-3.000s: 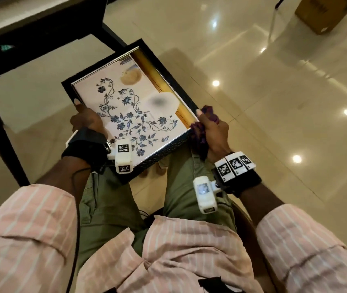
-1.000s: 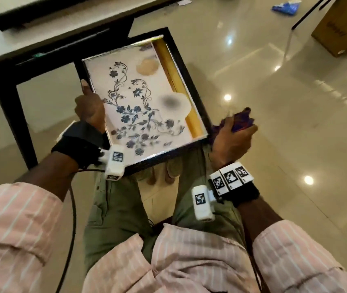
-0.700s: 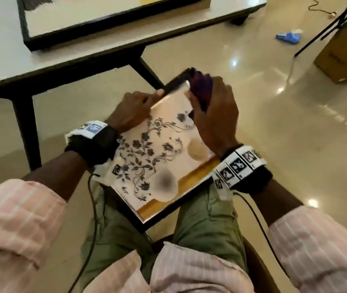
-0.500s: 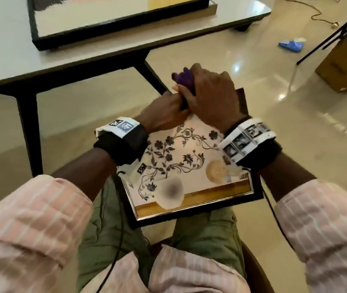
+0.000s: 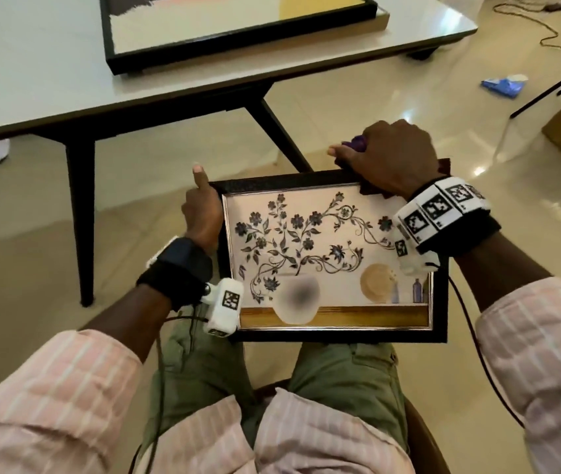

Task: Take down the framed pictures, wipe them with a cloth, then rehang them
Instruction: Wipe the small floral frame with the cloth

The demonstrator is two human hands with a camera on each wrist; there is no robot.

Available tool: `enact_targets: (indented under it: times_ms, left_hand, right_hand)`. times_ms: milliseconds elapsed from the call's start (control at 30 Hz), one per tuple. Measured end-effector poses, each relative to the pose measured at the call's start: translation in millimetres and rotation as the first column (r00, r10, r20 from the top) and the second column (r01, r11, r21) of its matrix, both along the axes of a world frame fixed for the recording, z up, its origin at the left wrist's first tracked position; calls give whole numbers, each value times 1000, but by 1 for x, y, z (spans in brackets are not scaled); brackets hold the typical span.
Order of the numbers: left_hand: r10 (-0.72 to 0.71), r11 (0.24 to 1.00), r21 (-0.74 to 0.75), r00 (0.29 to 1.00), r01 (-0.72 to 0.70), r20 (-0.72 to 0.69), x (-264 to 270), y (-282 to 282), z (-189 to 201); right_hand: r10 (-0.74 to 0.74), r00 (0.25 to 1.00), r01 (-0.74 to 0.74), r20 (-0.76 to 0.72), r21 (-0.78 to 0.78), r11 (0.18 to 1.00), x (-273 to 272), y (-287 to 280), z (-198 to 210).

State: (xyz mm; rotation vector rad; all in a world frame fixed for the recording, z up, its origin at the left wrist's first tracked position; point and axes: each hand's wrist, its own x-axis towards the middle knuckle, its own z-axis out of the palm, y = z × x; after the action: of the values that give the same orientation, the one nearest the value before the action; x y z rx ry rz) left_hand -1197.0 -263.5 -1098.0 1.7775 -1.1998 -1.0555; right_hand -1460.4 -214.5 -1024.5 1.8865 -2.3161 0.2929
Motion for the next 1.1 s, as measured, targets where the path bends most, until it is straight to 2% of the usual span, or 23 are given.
enact_targets:
  times_ms: [67,100,167,200,267,333,433,600,667,767,867,1000,1100]
  left_hand:
    - [57,994,-85,996,-63,-63,-12,2,8]
    - [31,993,-115,997,-39,-75,-18,5,15]
    - [-126,987,-125,970,102,-207,-25,3,24]
    - [-197,979,-115,934,170,-299,-25,1,26]
    - [-215,977,-102,873,189,-437,-18,0,31]
    - [-219,976,-99,862,196,-458,-10,2,35]
    - [-239,971,-118,877,208,-418,-7,4,37]
    - [-329,942,-188,870,277,-368,-8,0,34]
    - [-301,948,-198,904,250,-303,-4,-4,30]
    - [-175,963,-232,972,136,-155,5,-9,30]
    - [-187,945,-272,982,179,-5,4,-4,35]
    - [-170,937,-304,985,170,27,4,-5,29]
    - [-104,922,-366,991,126,80,18,-11,28]
  right_hand:
    - [100,995,-101,30,42,994,25,-7,10]
    - [174,983,-177,51,70,982,43,-11,12]
    - [342,931,-359,129,138,923,83,-21,15]
    - [405,897,-433,177,168,886,99,-26,17]
    - [478,843,-528,246,209,823,113,-36,20]
    - [495,816,-568,299,258,782,107,-40,23]
    - [401,790,-575,463,333,747,92,-42,26]
    - [441,782,-581,440,260,771,106,-41,26]
    - [415,771,-581,482,266,769,101,-38,26]
    - [277,719,-580,637,331,744,78,-30,27]
    - [354,792,-550,498,330,767,75,-28,21]
    - [450,835,-535,316,274,799,104,-34,12]
    - [436,819,-547,373,280,789,93,-32,17]
